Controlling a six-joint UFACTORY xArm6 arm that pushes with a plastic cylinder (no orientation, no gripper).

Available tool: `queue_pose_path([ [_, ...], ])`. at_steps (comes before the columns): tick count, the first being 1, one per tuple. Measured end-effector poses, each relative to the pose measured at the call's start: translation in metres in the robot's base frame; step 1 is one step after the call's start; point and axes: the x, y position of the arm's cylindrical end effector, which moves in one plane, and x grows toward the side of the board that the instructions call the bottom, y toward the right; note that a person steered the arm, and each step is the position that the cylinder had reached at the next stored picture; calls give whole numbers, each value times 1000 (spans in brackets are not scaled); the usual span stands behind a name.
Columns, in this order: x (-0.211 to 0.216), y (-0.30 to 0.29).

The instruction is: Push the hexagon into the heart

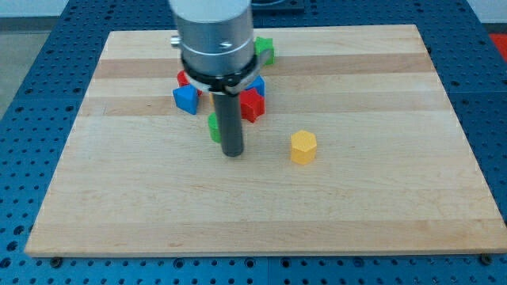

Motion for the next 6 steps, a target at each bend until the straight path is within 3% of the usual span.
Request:
queue_pose_path([
  [1,-4,23],
  [2,33,20],
  [3,71,61],
  [4,69,135],
  [6,45,114],
])
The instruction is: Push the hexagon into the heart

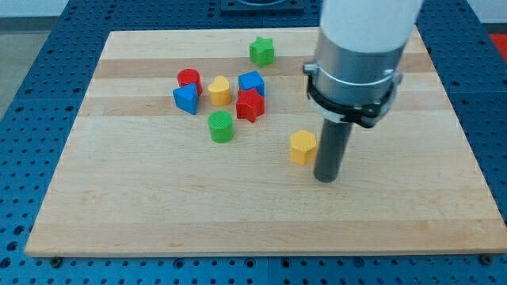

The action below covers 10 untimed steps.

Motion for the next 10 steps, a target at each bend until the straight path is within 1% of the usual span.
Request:
queue_pose_path([
  [1,-6,-1],
  [2,-9,31],
  [3,-13,22],
  [4,-21,-6],
  [5,-31,-10],
  [6,-39,8],
  [7,-42,4],
  [8,-42,-31],
  [9,-48,-36],
  [10,-50,18],
])
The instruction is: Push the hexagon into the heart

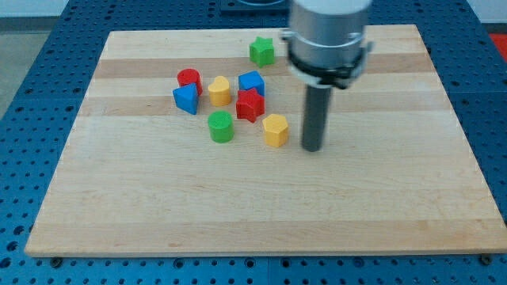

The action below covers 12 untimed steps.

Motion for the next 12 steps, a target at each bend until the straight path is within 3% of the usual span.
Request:
queue_pose_path([
  [1,-14,12],
  [3,-15,-72],
  [5,-15,-112],
  [8,-17,-139],
  [10,23,-152],
  [12,14,-177],
])
